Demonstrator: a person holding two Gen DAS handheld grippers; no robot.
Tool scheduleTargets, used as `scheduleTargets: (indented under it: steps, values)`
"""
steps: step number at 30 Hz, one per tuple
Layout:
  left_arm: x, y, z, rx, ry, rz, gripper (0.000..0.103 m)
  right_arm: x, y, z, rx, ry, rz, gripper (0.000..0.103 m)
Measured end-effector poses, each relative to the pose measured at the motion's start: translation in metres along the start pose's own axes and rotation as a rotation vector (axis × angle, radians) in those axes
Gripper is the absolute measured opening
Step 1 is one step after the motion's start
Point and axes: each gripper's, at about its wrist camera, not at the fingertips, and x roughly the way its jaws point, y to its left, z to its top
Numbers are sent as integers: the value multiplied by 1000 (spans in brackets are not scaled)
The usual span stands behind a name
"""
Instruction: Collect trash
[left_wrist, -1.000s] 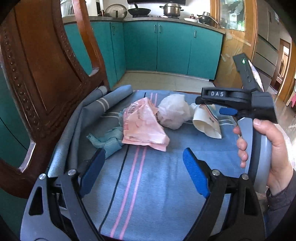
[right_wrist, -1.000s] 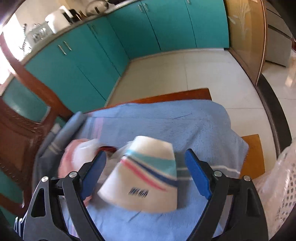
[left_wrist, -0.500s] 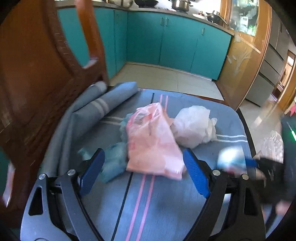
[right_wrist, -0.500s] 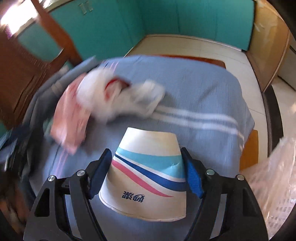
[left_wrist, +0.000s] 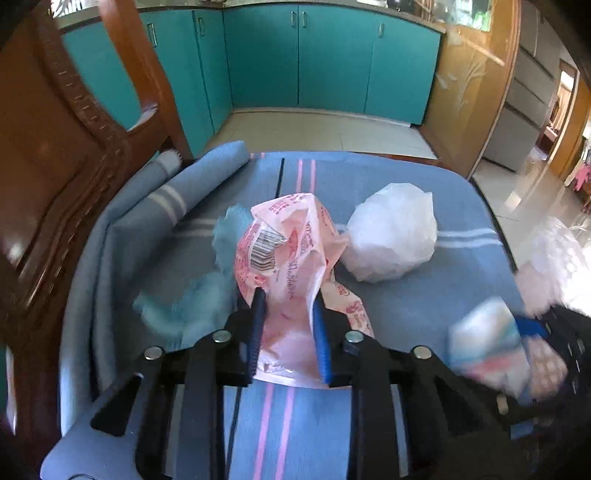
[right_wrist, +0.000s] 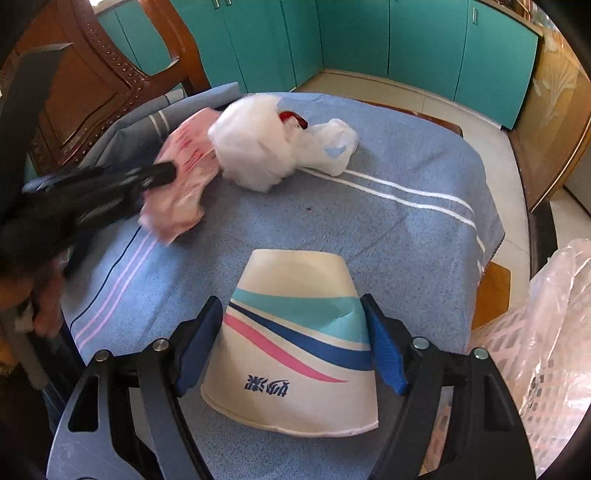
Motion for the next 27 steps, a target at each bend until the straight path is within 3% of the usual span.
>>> scheduleTargets:
  steps: [8, 14, 20, 22, 27]
  values:
    - [-38, -10, -62, 65, 39, -33, 22, -11, -6, -7, 13, -6, -7, 75]
    - [-42, -6, -73, 34, 45, -19, 23, -9, 0, -6, 8, -2, -8, 75]
    - [-40, -7, -72, 24, 23, 1, 42, -7, 6, -7, -13, -7, -20, 75]
    - [-37, -6, -72, 19, 26, 7, 52, -7, 8, -8, -28, -14, -26, 75]
    - [-29, -4, -72, 13, 37, 3, 61, 1, 10, -12, -38, 8, -35, 75]
